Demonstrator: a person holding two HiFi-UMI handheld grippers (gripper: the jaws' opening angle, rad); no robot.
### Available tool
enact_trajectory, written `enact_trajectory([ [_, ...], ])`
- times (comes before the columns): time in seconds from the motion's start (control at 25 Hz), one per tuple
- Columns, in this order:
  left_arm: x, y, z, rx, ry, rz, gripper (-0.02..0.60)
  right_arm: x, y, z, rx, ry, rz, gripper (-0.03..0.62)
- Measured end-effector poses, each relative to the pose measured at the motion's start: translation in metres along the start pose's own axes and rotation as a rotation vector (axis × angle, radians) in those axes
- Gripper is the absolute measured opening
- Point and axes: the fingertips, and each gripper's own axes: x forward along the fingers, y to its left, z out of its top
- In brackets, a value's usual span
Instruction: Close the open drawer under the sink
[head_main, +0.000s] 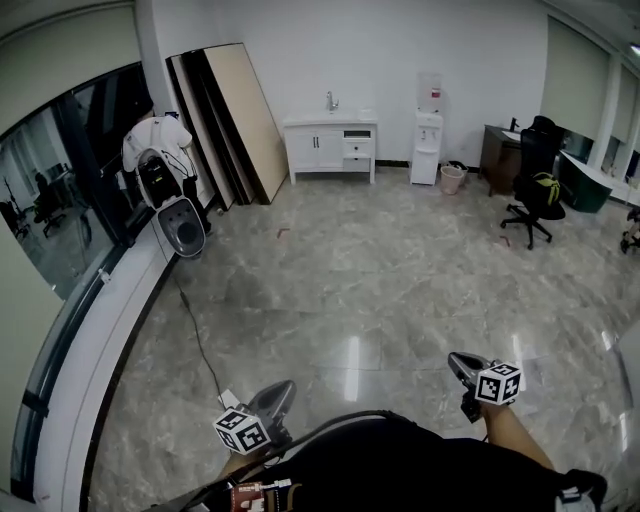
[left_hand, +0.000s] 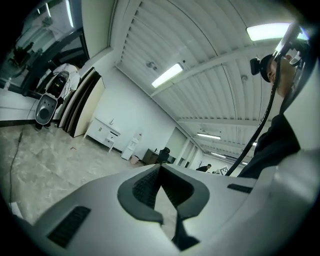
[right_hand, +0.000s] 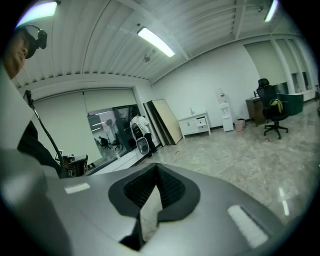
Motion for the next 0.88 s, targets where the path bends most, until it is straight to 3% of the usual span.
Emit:
enact_trajectory([
  [0.24,0.018,0.105,0.073,0.046,0.044,-0.066,0.0,0.103,0.028,0.038,-0.009,-0.036,-0.045,0.002],
  [0.44,0.034,0.187,0.111,0.04,0.063,-0.063,0.0,0.186,0.046,0.058,0.006,-0.045,-0.029,0.002],
  [0.72,0.053,0.234,0.132,0.007,0.053,-0.059,0.0,0.245,0.039,0.069,0.017,0.0,-0.042,0.002],
  [0.88,0.063,0.256,0.143,0.013,0.051,-0.022,0.0,0.285,0.025,0.09,0.009,0.005,-0.005,0.002],
])
